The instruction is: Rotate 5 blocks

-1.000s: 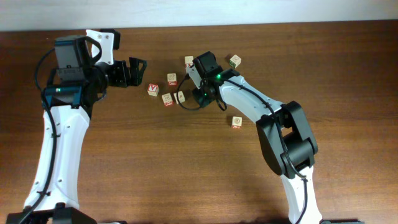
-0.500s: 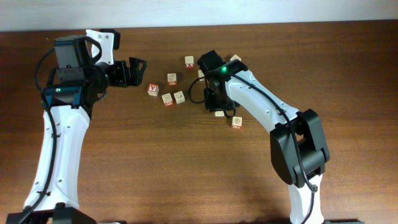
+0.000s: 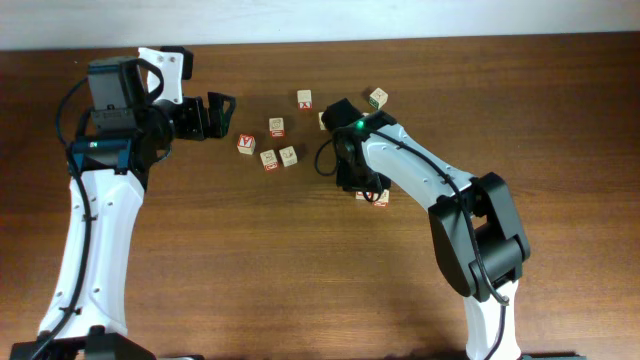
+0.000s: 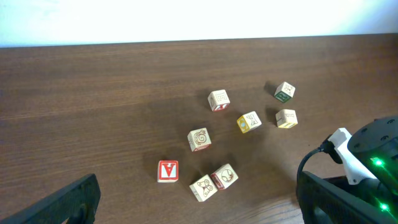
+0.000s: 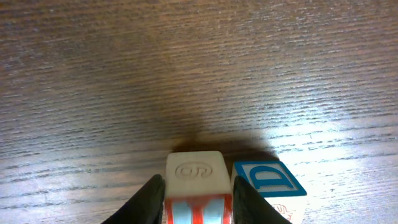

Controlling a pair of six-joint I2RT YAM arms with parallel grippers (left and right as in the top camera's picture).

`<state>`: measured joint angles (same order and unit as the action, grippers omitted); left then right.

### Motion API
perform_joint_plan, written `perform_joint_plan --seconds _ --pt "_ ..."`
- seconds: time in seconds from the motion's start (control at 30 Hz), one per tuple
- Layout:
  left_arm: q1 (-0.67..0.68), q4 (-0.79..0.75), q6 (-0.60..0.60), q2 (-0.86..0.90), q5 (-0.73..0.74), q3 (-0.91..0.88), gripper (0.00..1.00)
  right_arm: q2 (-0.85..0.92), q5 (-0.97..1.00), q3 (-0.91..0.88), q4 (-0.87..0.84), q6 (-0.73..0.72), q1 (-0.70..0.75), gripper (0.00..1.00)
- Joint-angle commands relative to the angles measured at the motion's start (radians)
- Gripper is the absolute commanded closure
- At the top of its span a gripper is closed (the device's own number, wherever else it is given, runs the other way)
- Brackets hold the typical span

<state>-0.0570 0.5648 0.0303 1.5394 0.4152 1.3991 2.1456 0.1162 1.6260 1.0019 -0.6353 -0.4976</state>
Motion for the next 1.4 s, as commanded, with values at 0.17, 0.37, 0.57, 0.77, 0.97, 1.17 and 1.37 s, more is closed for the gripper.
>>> perform_joint_plan --seconds 0.17,0.37,0.57,0.77,0.97,1.17,1.37 --pt "0.0 -0.002 0.016 0.007 0.008 0.019 0.01 -0.008 0.016 0.053 0.034 0.061 -0.006 0.61" --pt "0.0 -0.002 0.016 0.007 0.008 0.019 0.01 -0.008 -0.115 0.272 0.002 0.314 -0.025 0.53" --pt "0.0 -0.002 0.016 0.007 0.008 0.019 0.01 0.057 -0.132 0.27 -0.306 0.431 -0.087 0.38" --pt "0.0 -0.002 0.016 0.007 0.008 0.019 0.01 0.163 -0.165 0.27 -0.395 0.507 -0.111 0.37" --pt "0.0 -0.002 0.016 0.007 0.008 0.019 0.01 0.218 -0.165 0.27 -0.424 0.527 -0.124 0.37" --pt "0.0 -0.002 0.016 0.007 0.008 0.019 0.01 0.249 -0.158 0.27 -0.444 0.526 -0.126 0.44" --pt "0.0 -0.002 0.016 0.007 0.008 0.019 0.01 0.259 -0.157 0.27 -0.446 0.526 -0.126 0.55"
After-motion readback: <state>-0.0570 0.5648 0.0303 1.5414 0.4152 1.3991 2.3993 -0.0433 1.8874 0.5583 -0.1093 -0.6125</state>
